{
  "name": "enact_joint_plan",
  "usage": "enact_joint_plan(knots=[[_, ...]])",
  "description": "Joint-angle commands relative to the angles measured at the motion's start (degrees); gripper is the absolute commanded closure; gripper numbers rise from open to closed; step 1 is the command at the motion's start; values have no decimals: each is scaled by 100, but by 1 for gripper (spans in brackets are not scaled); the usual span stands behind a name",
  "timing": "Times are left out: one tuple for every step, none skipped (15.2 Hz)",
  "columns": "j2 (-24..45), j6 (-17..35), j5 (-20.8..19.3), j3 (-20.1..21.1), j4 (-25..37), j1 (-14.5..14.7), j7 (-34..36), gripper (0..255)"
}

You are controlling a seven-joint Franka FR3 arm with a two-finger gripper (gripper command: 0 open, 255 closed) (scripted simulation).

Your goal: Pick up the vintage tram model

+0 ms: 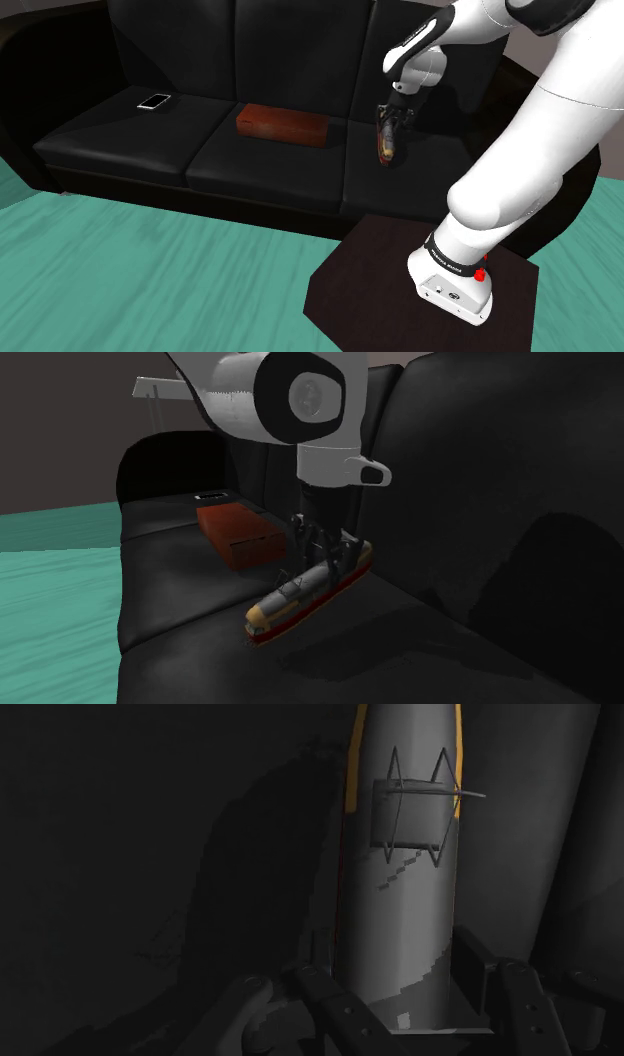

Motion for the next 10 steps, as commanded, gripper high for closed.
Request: enact_joint_plan(knots=[[-98,-144,-68,-10,58,0,48,255],[-154,-219,-104,-12,82,1,77,255],[-210,-295,-138,-14,107,2,105,255],[-264,-370,-171,-15,133,2,132,255],[-317,-446,-203,-16,161,3,158,255],[-369,-522,-233,-16,190,3,183,255],[-419,-598,-262,-15,220,3,206,255],[-468,-674,-289,-14,252,3,229,255],[-475,-686,-294,-13,257,2,233,255],[-476,-686,-294,-13,256,2,233,255]])
